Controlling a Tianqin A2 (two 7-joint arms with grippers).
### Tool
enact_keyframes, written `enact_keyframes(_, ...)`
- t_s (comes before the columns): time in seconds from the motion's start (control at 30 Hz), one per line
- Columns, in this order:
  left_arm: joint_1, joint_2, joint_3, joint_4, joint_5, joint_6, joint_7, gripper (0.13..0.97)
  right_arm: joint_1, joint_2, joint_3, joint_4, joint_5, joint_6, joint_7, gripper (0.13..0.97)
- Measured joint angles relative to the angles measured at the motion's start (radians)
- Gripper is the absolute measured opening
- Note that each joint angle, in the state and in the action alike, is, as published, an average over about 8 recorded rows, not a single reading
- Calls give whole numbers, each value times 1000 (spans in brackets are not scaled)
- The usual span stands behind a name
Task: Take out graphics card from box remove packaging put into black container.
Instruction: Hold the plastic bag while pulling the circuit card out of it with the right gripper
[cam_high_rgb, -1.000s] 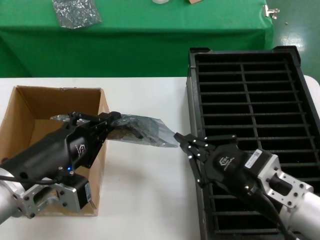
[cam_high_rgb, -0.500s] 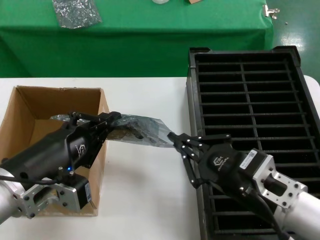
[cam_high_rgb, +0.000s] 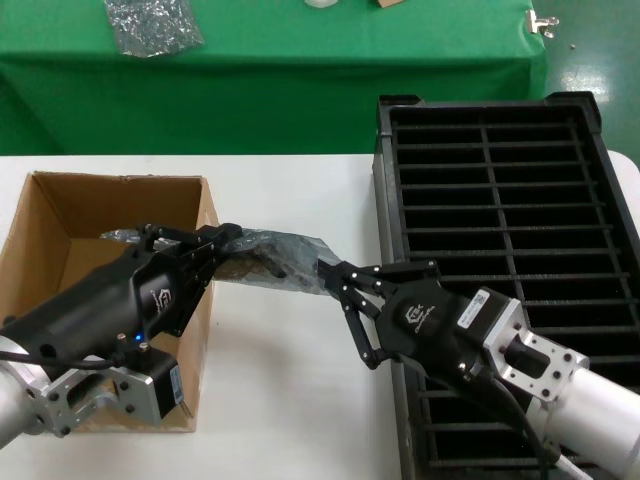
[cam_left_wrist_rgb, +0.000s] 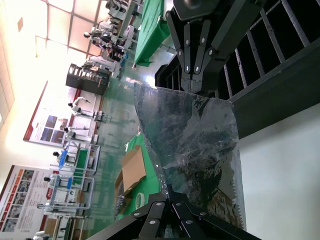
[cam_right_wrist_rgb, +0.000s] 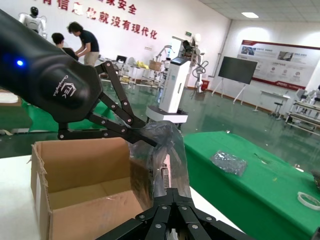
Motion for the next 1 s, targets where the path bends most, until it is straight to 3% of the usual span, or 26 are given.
enact_keyframes(0.53, 0, 0, 0, 0, 0, 0, 0, 139, -46, -135, 201, -160, -207, -254, 105, 134)
enact_keyframes(1.0, 0, 0, 0, 0, 0, 0, 0, 139, -62, -273, 379, -311, -311, -493, 94, 134)
